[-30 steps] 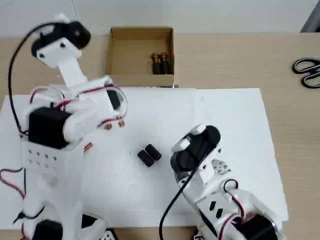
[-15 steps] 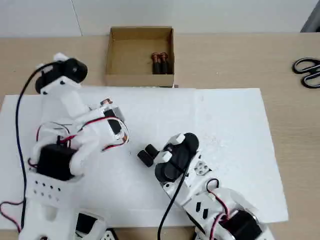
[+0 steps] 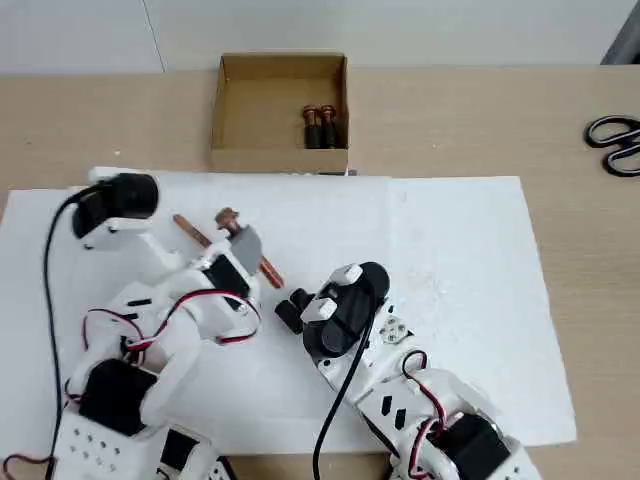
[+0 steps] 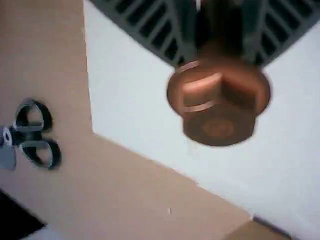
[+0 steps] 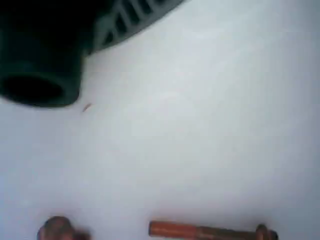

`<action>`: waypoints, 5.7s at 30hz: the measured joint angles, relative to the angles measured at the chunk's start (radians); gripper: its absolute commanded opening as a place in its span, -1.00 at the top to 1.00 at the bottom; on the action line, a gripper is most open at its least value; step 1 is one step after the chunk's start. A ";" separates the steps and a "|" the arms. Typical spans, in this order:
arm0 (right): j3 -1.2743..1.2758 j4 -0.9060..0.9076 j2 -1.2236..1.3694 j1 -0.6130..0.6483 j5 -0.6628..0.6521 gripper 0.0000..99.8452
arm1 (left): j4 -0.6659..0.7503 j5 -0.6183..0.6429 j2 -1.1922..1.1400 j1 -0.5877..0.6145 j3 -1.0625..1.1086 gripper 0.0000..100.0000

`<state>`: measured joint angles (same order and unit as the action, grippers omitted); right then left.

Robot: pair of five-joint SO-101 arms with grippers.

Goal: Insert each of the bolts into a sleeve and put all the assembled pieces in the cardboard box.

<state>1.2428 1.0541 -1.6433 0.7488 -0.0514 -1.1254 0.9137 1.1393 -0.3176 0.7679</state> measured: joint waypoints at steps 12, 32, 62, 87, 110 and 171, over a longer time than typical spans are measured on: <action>0.038 -0.071 0.002 0.000 -0.072 0.99 | 0.000 -0.017 0.003 -0.120 0.000 0.99; 0.040 -0.098 0.002 -0.002 -0.075 0.99 | 0.025 -0.078 0.009 -0.133 0.052 0.99; 0.060 -0.100 0.002 0.006 -0.075 0.99 | 0.253 -0.112 0.009 -0.035 0.164 0.99; 0.061 -0.100 0.002 0.005 -0.075 0.99 | 0.255 -0.112 0.009 -0.103 0.190 0.99; 0.080 -0.100 0.002 0.006 -0.075 0.99 | 0.186 -0.112 0.009 -0.112 0.158 0.99; 0.083 -0.098 0.005 0.003 -0.078 0.99 | -0.015 -0.178 0.028 -0.175 0.057 0.99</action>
<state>1.3257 0.9559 -1.6387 0.7518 -0.1297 -1.1408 0.7357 1.1669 -0.4925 0.8247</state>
